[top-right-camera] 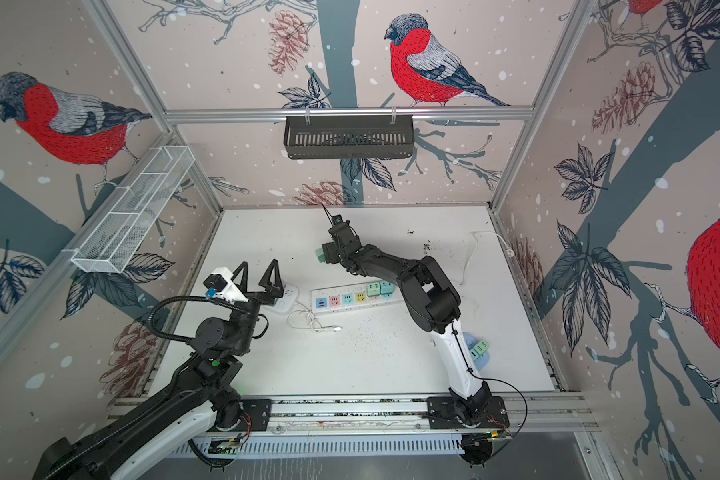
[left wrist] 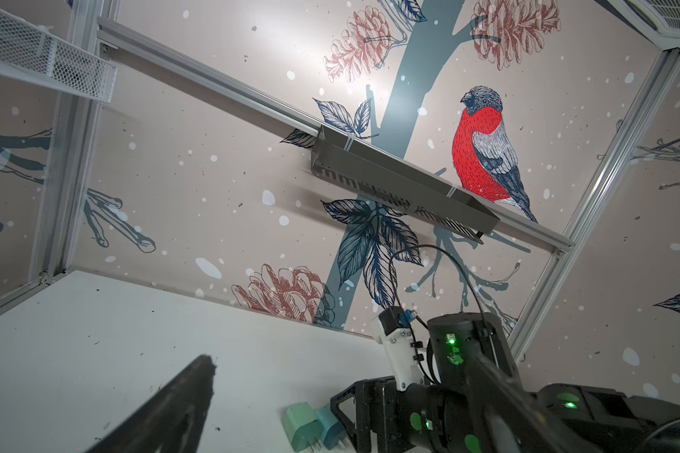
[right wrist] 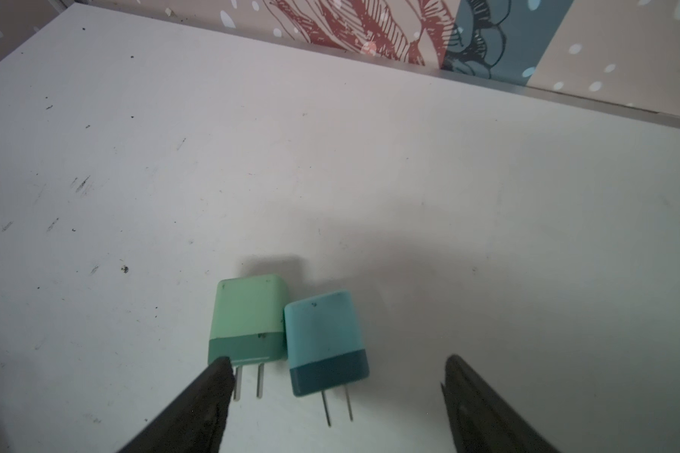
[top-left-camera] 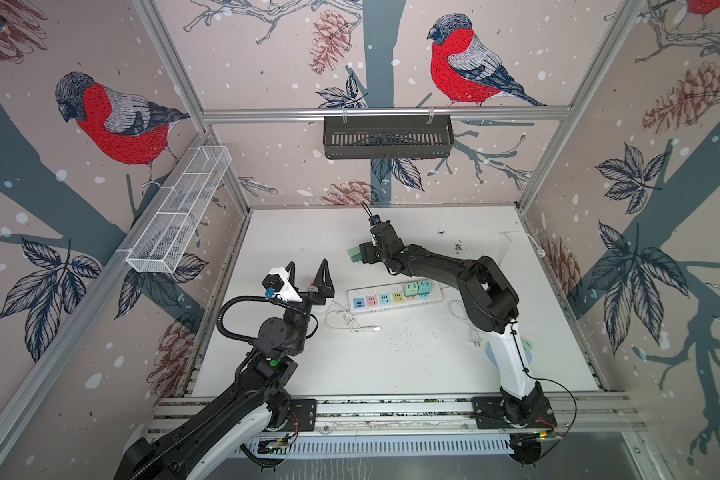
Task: Insert the plug
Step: 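Lower the right gripper onto a teal adapter and close it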
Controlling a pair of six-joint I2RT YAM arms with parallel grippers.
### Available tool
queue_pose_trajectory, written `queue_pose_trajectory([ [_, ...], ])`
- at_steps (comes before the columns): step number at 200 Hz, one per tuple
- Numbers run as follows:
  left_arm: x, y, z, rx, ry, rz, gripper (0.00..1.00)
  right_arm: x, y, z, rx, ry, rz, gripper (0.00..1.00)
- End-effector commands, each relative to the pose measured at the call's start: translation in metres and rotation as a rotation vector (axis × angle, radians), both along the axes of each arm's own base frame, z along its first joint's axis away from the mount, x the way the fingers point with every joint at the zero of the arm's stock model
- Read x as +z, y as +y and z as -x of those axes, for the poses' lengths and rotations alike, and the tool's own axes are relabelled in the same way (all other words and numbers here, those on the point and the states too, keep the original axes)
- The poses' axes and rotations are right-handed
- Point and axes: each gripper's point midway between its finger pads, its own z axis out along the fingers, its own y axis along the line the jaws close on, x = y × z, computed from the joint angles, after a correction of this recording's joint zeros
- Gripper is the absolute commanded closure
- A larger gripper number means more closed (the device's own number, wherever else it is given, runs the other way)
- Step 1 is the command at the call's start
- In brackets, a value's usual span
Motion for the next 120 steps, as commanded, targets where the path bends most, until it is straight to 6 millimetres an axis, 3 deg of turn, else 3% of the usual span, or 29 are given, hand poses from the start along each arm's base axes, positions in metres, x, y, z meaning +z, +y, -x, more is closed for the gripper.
queue_pose_trajectory([
  [1,0.013,0.005,0.004,0.007,-0.048,0.052,0.01,-0.015,0.005,0.003,0.033,0.048,0.036,0.24],
  [66,0.014,0.01,0.007,0.022,-0.057,0.062,0.01,-0.035,0.007,0.005,0.05,0.078,0.045,0.39],
  [120,0.014,0.009,0.007,0.015,-0.058,0.066,0.01,-0.048,0.002,0.001,0.033,0.09,0.063,0.4],
])
